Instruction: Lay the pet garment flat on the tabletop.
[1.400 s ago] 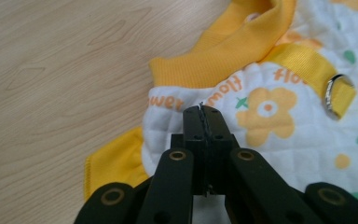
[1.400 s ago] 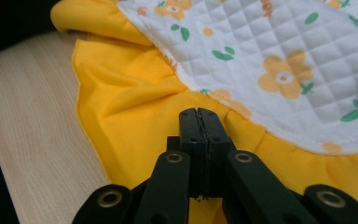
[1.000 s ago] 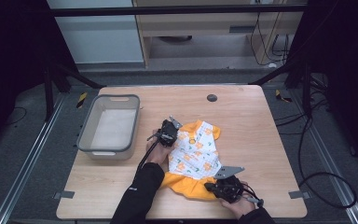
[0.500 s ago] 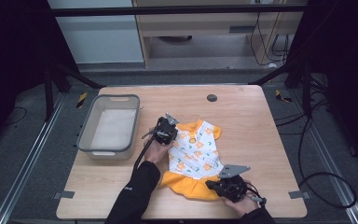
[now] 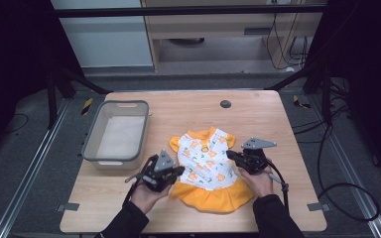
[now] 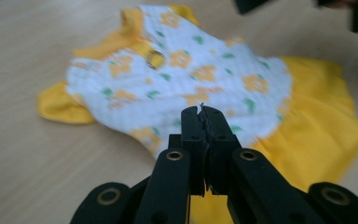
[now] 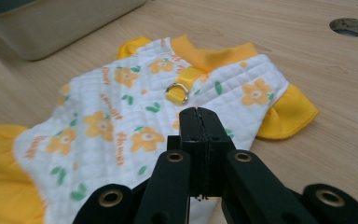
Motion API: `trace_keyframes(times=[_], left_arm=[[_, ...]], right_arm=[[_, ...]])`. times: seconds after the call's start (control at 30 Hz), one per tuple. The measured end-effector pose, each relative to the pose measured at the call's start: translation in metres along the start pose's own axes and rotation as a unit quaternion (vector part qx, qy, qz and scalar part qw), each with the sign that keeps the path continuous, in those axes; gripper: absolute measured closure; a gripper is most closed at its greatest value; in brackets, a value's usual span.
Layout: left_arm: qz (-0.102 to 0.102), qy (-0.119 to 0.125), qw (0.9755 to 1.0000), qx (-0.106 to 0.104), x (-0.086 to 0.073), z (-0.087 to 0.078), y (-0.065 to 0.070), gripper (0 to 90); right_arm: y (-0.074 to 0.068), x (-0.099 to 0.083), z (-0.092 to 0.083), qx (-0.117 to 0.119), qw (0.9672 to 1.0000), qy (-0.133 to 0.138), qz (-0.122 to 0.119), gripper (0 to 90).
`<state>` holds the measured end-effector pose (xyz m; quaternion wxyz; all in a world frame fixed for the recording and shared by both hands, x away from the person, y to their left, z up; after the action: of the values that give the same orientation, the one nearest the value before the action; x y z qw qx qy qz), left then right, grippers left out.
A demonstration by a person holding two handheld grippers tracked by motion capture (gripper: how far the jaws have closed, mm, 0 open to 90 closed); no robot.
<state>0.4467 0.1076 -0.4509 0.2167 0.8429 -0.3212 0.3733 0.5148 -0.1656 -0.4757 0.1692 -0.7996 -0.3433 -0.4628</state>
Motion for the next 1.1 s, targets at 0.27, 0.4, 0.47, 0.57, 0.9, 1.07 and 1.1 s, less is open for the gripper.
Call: trace_keyframes(times=[0.27,0.4,0.47,0.57,0.9,1.07,1.1], left_arm=[[0.011,-0.066,0.9976,-0.018,-0.040,0.023,0.024,87.9],[0.014,-0.078,0.9967,-0.014,-0.047,0.034,0.029,87.2],[0.015,-0.087,0.9959,-0.017,-0.051,0.038,0.031,87.3],[0.028,-0.094,0.9951,-0.017,-0.056,0.039,0.037,87.5],[0.036,-0.111,0.9917,-0.053,-0.065,0.032,0.057,88.1],[0.029,-0.094,0.9936,-0.056,-0.063,0.023,0.053,86.7],[0.022,-0.081,0.9950,-0.053,-0.059,0.018,0.049,86.5]], right_arm=[[0.008,-0.004,0.036,-0.022,0.9996,-0.014,0.014,90.0],[0.007,-0.002,0.049,-0.035,0.9993,-0.014,0.008,90.0],[0.006,-0.003,0.055,-0.039,0.9989,-0.024,0.004,90.0],[0.005,-0.007,0.065,-0.044,0.9980,-0.045,0.002,90.0],[0.009,-0.015,0.076,-0.068,0.9952,-0.071,0.002,90.0],[0.009,-0.014,0.077,-0.084,0.9937,-0.074,0.001,90.0],[0.009,-0.014,0.077,-0.084,0.9936,-0.075,0.001,90.0]])
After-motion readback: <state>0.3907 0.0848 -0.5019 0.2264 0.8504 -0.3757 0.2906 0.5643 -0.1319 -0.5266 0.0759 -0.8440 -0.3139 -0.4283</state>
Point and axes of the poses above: each handheld gripper's, and its own axes: z roughly forward along the jaws, x roughly out of its top, y roughly to its right, the point moved 3 cm from there along z, roughly forward along the jaws, and after that the axes turned 10 degrees about -z, right-handed, at the moved point
